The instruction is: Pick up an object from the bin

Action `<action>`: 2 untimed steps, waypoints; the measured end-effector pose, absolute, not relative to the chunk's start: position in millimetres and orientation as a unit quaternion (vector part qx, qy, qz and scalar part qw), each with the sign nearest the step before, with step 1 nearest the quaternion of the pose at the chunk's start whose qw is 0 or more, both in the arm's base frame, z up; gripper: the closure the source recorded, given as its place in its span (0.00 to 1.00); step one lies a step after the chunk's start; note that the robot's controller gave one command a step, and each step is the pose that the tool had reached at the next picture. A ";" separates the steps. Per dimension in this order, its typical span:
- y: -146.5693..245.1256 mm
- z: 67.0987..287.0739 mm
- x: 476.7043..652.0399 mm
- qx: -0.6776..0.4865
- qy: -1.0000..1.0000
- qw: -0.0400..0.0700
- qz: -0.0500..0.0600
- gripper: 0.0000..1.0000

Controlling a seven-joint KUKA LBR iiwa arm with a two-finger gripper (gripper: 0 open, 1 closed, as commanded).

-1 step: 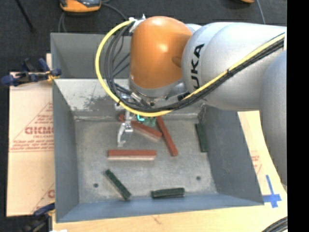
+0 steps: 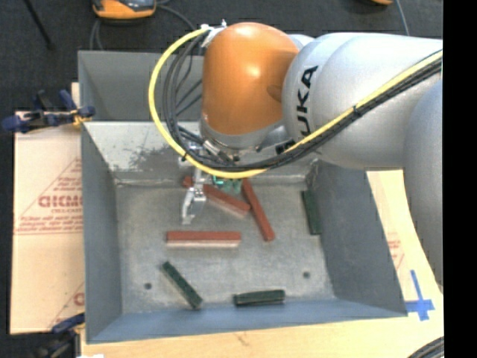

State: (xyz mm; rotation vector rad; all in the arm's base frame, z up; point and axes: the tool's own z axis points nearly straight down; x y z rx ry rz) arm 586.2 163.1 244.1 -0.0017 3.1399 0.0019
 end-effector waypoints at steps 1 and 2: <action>156.8 199.7 581.0 0.003 1.000 0.005 0.002 0.00; 155.2 113.1 574.3 -0.020 1.000 0.001 0.001 1.00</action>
Offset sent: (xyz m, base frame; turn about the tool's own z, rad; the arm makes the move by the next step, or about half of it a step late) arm -0.0130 -0.0074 -0.1316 -0.0407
